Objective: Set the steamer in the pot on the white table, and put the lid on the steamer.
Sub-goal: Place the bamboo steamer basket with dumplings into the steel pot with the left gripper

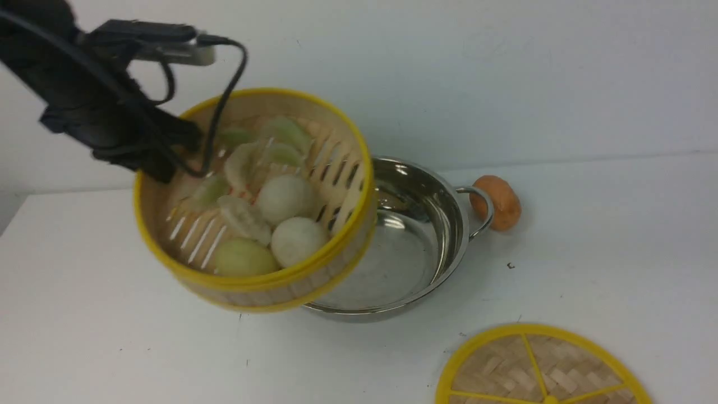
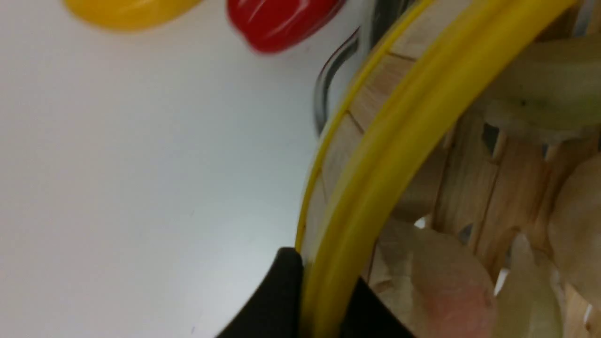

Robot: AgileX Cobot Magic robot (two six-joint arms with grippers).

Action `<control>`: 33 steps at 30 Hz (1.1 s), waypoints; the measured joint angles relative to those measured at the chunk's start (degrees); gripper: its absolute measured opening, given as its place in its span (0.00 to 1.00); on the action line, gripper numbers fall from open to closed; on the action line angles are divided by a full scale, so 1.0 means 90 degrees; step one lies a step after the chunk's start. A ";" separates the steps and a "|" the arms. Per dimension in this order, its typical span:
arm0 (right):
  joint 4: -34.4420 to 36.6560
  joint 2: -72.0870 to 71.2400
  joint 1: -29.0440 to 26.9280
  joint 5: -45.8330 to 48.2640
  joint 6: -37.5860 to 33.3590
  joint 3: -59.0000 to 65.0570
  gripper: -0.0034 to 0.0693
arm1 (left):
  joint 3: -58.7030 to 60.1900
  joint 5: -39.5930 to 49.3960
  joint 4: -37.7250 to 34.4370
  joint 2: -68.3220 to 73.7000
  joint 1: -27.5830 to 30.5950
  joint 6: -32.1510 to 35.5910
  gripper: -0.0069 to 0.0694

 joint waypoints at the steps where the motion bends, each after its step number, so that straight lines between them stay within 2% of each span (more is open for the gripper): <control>1: 0.0000 0.0000 0.0000 0.0005 0.0000 0.0000 0.38 | -0.0339 0.0000 -0.0013 0.0297 -0.0135 -0.0013 0.13; 5: 0.0000 0.0000 0.0000 0.0005 0.0000 0.0000 0.38 | -0.1583 0.0001 -0.0101 0.1439 -0.0504 -0.0027 0.13; 11: 0.0000 0.0000 0.0000 0.0048 0.0006 0.0000 0.38 | -0.2878 -0.0005 -0.0182 0.2679 -0.0630 -0.0057 0.13; 20: 0.0000 0.0000 0.0000 0.0191 0.0006 0.0000 0.38 | -0.3009 0.0071 0.0099 0.3155 -0.0632 -0.0064 0.13; 33: 0.0000 0.0000 0.0000 0.0191 0.0012 0.0000 0.38 | -0.3047 0.0081 -0.0011 0.3614 -0.0650 -0.0067 0.13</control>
